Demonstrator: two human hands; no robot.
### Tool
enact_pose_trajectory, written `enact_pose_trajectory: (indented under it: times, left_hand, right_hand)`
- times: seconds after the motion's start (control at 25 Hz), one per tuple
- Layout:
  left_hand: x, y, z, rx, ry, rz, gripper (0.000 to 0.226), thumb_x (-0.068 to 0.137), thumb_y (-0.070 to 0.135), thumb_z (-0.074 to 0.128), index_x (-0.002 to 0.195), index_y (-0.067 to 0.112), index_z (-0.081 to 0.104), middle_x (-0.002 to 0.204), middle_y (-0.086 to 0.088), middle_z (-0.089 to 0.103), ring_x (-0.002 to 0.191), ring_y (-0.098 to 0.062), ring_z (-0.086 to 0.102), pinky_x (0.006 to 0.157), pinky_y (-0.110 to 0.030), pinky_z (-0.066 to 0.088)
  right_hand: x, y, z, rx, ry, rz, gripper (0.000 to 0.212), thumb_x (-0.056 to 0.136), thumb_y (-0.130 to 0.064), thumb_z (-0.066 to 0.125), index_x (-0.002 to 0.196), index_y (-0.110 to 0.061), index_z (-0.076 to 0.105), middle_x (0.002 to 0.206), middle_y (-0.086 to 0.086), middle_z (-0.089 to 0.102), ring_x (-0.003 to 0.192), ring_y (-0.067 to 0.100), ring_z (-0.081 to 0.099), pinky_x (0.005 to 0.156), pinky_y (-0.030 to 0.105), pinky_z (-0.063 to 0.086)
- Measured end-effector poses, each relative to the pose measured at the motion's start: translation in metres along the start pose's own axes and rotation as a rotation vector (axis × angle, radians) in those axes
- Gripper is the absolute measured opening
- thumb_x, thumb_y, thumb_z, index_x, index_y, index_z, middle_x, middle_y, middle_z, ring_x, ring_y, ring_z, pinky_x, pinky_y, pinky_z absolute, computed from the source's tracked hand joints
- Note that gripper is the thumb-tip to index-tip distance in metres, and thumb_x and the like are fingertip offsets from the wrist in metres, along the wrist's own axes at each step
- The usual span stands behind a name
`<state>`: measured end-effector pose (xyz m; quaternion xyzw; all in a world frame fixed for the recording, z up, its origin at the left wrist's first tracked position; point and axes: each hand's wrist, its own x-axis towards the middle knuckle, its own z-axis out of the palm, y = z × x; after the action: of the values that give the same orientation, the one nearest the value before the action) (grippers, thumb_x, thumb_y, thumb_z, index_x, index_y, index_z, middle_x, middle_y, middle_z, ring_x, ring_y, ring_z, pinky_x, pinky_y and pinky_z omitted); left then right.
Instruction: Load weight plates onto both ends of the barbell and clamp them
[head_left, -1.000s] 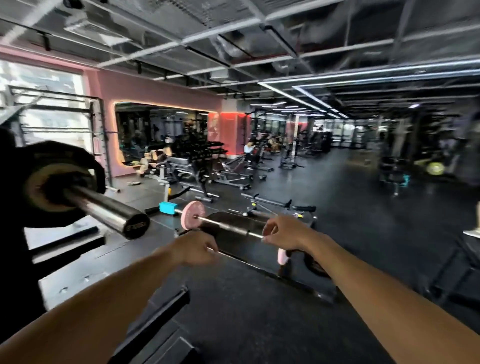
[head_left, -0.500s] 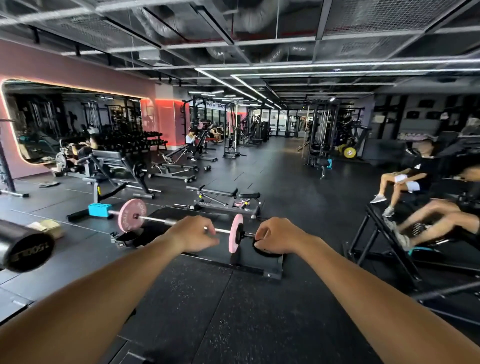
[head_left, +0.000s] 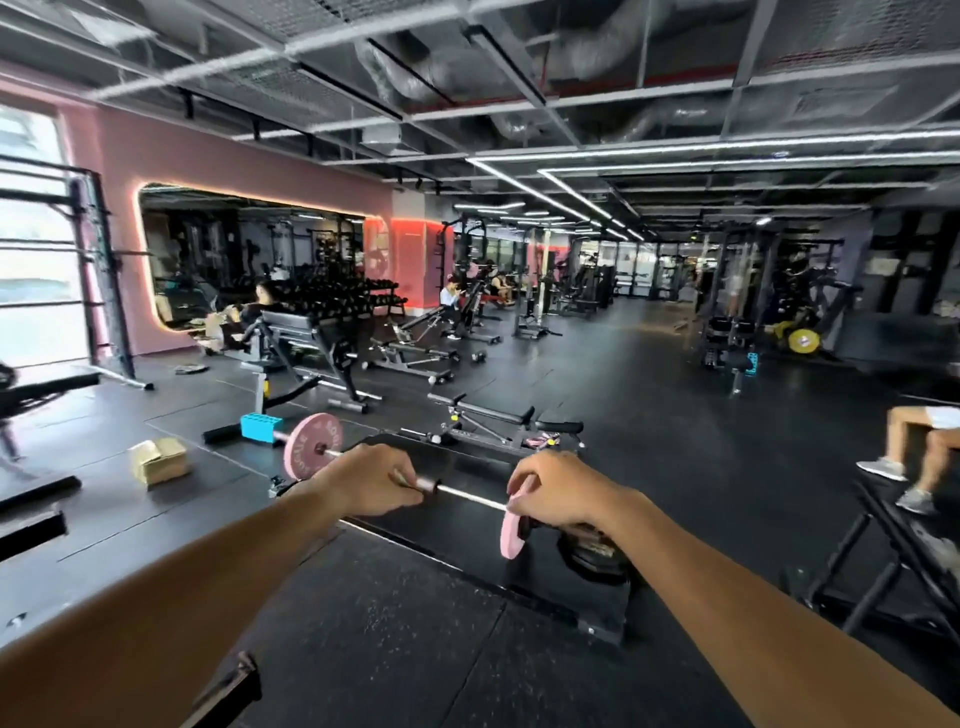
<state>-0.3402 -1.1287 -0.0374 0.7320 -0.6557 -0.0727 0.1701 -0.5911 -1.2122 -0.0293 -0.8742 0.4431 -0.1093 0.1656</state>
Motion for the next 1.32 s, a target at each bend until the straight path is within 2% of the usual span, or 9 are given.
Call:
enact_pose_trajectory:
  times: [0.2, 0.4, 0.64, 0.8, 0.92, 1.0, 1.08, 1.24, 1.32]
  left_hand:
    - [0.061, -0.068, -0.007, 0.068, 0.039, -0.143, 0.027, 0.085, 0.046, 0.072, 0.107, 0.031, 0.07, 0.09, 0.014, 0.062, 0.081, -0.007, 0.059, 0.064, -0.015, 0.043]
    - [0.132, -0.169, -0.005, 0.071, 0.051, -0.327, 0.027, 0.083, 0.049, 0.074, 0.101, 0.029, 0.072, 0.088, 0.011, 0.06, 0.088, -0.014, 0.062, 0.078, -0.028, 0.051]
    - [0.27, -0.289, -0.023, 0.02, 0.08, -0.459, 0.023, 0.086, 0.039, 0.074, 0.102, 0.023, 0.072, 0.084, 0.006, 0.059, 0.079, -0.012, 0.056, 0.072, -0.025, 0.046]
    - [0.356, -0.352, -0.059, 0.063, 0.124, -0.525, 0.025, 0.086, 0.044, 0.071, 0.105, 0.028, 0.073, 0.089, 0.007, 0.061, 0.091, -0.014, 0.061, 0.084, -0.028, 0.051]
    - [0.414, -0.403, -0.076, 0.063, 0.117, -0.574, 0.024, 0.088, 0.041, 0.071, 0.105, 0.024, 0.072, 0.085, 0.009, 0.063, 0.083, -0.01, 0.059, 0.074, -0.023, 0.048]
    - [0.454, -0.445, -0.083, 0.097, 0.124, -0.61, 0.024, 0.088, 0.041, 0.07, 0.105, 0.024, 0.073, 0.085, 0.01, 0.066, 0.081, -0.008, 0.058, 0.073, -0.022, 0.046]
    - [0.491, -0.489, -0.095, 0.109, 0.159, -0.65, 0.024, 0.087, 0.042, 0.071, 0.104, 0.024, 0.073, 0.093, 0.005, 0.069, 0.083, -0.01, 0.058, 0.076, -0.024, 0.046]
    - [0.56, -0.583, -0.14, 0.15, 0.256, -0.763, 0.024, 0.085, 0.047, 0.074, 0.099, 0.026, 0.072, 0.087, 0.003, 0.068, 0.079, -0.013, 0.061, 0.071, -0.024, 0.045]
    - [0.589, -0.626, -0.164, 0.17, 0.298, -0.817, 0.026, 0.082, 0.053, 0.074, 0.096, 0.03, 0.073, 0.081, 0.006, 0.067, 0.077, -0.014, 0.063, 0.071, -0.024, 0.048]
  right_hand:
    - [0.13, 0.003, 0.027, 0.015, -0.047, -0.088, 0.02, 0.08, -0.041, 0.075, 0.099, -0.032, 0.074, 0.094, -0.01, 0.072, 0.086, 0.012, 0.066, 0.073, 0.022, 0.05]
    - [0.275, -0.025, 0.08, 0.062, -0.13, -0.212, 0.024, 0.077, -0.044, 0.077, 0.099, -0.033, 0.074, 0.073, -0.018, 0.06, 0.065, -0.002, 0.056, 0.054, 0.008, 0.032]
    - [0.483, -0.075, 0.106, 0.031, -0.215, -0.343, 0.026, 0.077, -0.044, 0.078, 0.101, -0.033, 0.073, 0.079, -0.015, 0.064, 0.072, 0.003, 0.06, 0.061, 0.013, 0.039]
    - [0.61, -0.106, 0.099, 0.016, -0.191, -0.411, 0.031, 0.079, -0.041, 0.077, 0.107, -0.029, 0.075, 0.088, -0.01, 0.068, 0.088, 0.013, 0.064, 0.075, 0.017, 0.045]
    - [0.697, -0.126, 0.106, 0.017, -0.235, -0.449, 0.028, 0.083, -0.04, 0.076, 0.109, -0.031, 0.073, 0.082, -0.018, 0.06, 0.084, 0.007, 0.061, 0.065, 0.011, 0.039]
    - [0.763, -0.142, 0.118, -0.001, -0.251, -0.486, 0.031, 0.083, -0.042, 0.075, 0.111, -0.031, 0.072, 0.091, -0.012, 0.067, 0.089, 0.007, 0.062, 0.073, 0.013, 0.045]
    - [0.829, -0.159, 0.132, -0.009, -0.265, -0.518, 0.033, 0.083, -0.044, 0.074, 0.113, -0.032, 0.072, 0.102, -0.008, 0.072, 0.101, 0.011, 0.065, 0.092, 0.025, 0.051]
    - [0.968, -0.203, 0.152, 0.009, -0.319, -0.645, 0.03, 0.087, -0.038, 0.074, 0.114, -0.027, 0.071, 0.106, -0.001, 0.071, 0.097, 0.016, 0.065, 0.085, 0.026, 0.052]
    - [1.042, -0.238, 0.159, -0.007, -0.326, -0.723, 0.029, 0.087, -0.037, 0.073, 0.114, -0.025, 0.072, 0.115, 0.003, 0.072, 0.106, 0.02, 0.066, 0.091, 0.028, 0.052]
